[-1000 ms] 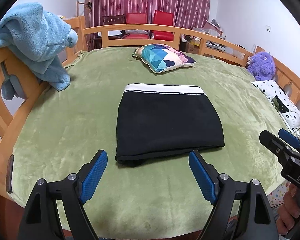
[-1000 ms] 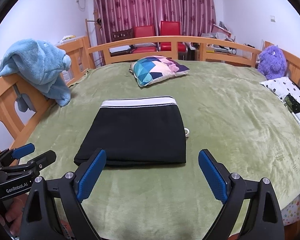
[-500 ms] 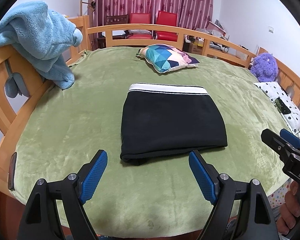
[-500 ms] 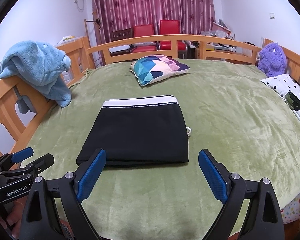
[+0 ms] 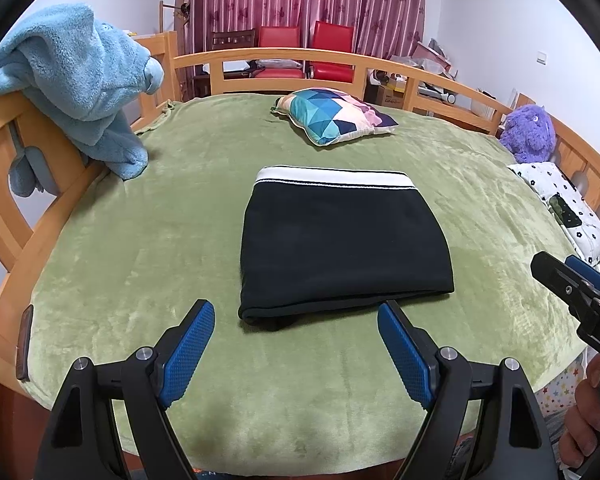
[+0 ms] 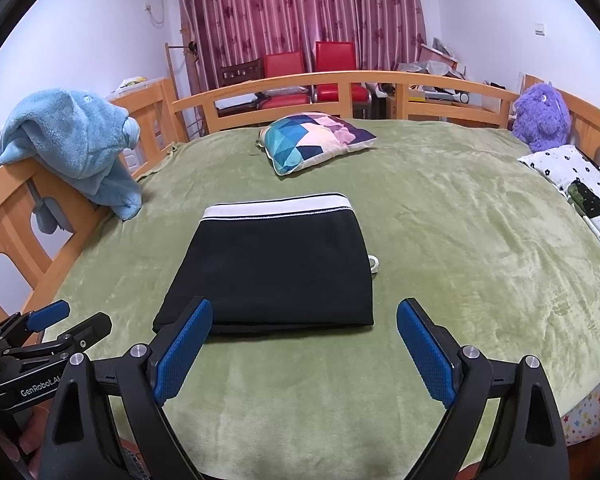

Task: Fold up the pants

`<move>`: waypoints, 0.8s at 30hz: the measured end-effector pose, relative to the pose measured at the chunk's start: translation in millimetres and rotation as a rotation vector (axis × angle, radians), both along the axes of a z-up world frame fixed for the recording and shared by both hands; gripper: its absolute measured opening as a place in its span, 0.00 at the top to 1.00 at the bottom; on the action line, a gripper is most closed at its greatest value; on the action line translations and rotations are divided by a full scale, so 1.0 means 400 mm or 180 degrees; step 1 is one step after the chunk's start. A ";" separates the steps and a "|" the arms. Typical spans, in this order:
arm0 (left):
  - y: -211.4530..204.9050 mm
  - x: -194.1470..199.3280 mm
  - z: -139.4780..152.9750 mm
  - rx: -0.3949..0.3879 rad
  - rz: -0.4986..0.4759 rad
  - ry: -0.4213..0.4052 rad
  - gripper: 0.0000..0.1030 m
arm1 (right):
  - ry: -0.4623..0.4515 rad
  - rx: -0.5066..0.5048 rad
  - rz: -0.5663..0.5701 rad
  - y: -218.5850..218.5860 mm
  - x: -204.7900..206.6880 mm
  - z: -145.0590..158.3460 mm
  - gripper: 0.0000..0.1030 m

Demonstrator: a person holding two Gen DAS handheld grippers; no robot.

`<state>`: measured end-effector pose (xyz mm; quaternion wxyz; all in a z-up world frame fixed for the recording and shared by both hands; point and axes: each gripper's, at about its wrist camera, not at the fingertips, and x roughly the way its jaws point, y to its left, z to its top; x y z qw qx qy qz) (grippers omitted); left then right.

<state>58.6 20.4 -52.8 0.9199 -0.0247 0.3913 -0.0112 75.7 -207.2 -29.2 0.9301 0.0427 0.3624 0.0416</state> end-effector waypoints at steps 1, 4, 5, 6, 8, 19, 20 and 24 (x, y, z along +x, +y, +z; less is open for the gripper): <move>0.000 0.000 0.000 0.0005 -0.0003 -0.0003 0.19 | -0.0003 0.0003 -0.0003 -0.002 0.000 0.001 0.10; 0.000 0.001 0.001 0.0006 -0.0013 -0.0012 0.19 | 0.0004 0.0021 -0.0019 -0.006 0.001 0.001 0.10; -0.001 0.001 0.000 0.0010 -0.0015 -0.0012 0.19 | 0.0009 0.0026 -0.0021 -0.007 0.001 0.000 0.10; -0.001 0.002 0.000 0.0010 -0.0013 -0.0012 0.19 | 0.0005 0.0030 -0.0018 -0.007 0.000 0.001 0.10; -0.003 0.001 0.001 -0.0002 -0.0012 -0.0012 0.19 | -0.0003 0.0024 -0.0020 -0.006 0.000 0.001 0.10; -0.004 -0.001 0.001 0.0007 -0.0007 -0.0011 0.19 | 0.0006 0.0020 -0.0004 -0.001 0.000 0.000 0.10; -0.004 0.000 0.001 0.0007 -0.0008 -0.0010 0.19 | 0.0006 0.0020 -0.0005 0.001 0.000 -0.002 0.10; -0.002 0.000 0.000 0.0005 -0.0009 -0.0014 0.19 | 0.0001 0.0030 0.0001 0.003 0.000 -0.002 0.10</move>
